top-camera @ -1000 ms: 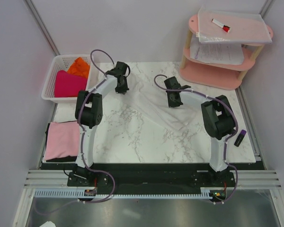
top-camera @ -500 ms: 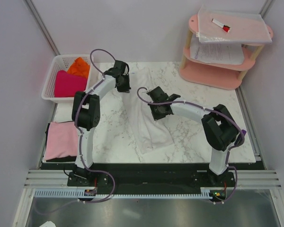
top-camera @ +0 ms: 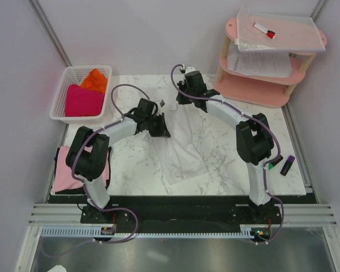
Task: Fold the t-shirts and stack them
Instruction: Rotate the tshirt 90 degrees
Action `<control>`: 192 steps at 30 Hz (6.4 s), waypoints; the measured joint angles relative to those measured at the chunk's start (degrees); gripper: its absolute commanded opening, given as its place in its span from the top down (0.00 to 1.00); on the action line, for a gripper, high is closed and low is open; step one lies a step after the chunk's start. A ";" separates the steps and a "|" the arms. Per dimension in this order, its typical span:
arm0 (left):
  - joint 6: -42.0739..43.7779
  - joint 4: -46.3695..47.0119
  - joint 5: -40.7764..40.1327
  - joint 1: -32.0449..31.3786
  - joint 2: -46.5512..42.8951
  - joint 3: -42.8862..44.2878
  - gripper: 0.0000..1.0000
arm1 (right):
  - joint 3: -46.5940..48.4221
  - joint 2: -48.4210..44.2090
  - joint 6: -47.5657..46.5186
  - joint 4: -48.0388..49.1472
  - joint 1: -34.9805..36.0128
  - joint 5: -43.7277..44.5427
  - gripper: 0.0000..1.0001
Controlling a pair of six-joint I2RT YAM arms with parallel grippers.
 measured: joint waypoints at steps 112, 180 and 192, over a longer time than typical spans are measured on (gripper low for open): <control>-3.78 -2.91 -6.01 -1.90 -14.73 -27.17 0.98 | -23.87 -10.58 5.95 -22.95 25.14 7.21 1.00; -5.49 -2.73 -4.74 -0.33 -14.73 -27.69 0.98 | -14.51 -2.27 5.60 -23.37 31.12 7.32 1.00; -5.46 -2.67 -5.27 -0.70 -14.73 -27.65 0.98 | -15.23 -2.58 4.46 -30.40 32.57 18.80 1.00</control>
